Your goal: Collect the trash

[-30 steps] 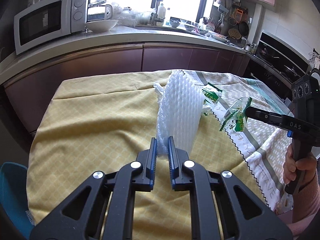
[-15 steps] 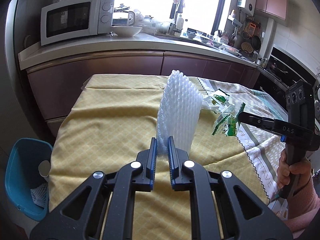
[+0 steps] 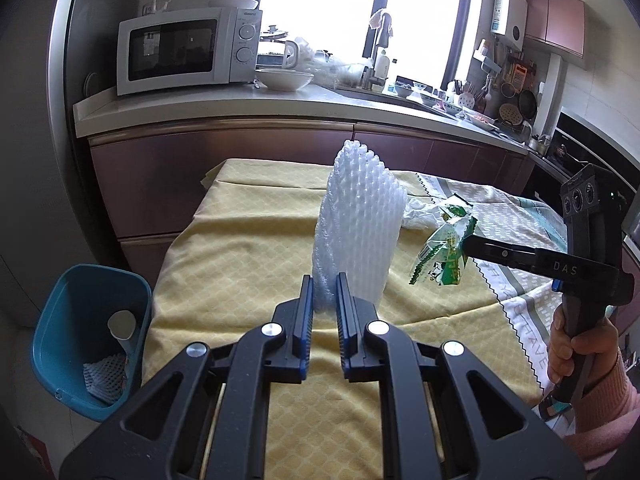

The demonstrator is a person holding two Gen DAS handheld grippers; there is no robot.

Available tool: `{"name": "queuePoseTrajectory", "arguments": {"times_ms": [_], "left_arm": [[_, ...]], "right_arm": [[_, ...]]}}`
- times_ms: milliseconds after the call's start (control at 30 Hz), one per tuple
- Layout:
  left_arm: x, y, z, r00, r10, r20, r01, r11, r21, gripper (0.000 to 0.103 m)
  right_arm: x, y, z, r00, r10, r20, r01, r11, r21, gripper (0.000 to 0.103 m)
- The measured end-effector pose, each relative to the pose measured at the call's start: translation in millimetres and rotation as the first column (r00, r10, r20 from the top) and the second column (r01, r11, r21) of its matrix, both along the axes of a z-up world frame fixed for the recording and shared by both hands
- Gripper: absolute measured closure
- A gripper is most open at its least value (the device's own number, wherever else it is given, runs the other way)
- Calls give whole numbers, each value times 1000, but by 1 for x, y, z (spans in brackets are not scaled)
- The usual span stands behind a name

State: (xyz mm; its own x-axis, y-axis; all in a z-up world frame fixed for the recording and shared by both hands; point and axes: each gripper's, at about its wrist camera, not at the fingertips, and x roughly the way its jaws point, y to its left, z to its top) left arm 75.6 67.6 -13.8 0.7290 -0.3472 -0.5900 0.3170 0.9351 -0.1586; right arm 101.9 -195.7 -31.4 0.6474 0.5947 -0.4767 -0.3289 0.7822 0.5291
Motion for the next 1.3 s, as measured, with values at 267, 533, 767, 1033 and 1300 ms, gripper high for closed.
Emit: {"name": "queuePoseTrajectory", "arguments": {"times_ms": [267, 533, 767, 1033, 1300], "left_arm": [[-10, 16, 5, 1000, 27, 13, -27, 1000, -7, 92], [-20, 33, 7, 998, 60, 20, -59, 998, -10, 92], [-27, 49, 8, 995, 96, 24, -96, 995, -5, 92], [-33, 65, 8, 992, 127, 25, -127, 992, -11, 92], [-38, 77, 10, 987, 160, 32, -159, 987, -13, 92]], "right_arm": [[0, 21, 3, 999, 46, 6, -46, 999, -5, 98], [0, 40, 6, 996, 89, 10, -89, 996, -7, 98], [2, 56, 8, 993, 121, 14, -121, 993, -9, 98], [4, 74, 7, 987, 161, 8, -161, 987, -6, 98], [6, 86, 8, 982, 187, 8, -187, 982, -10, 98]]}}
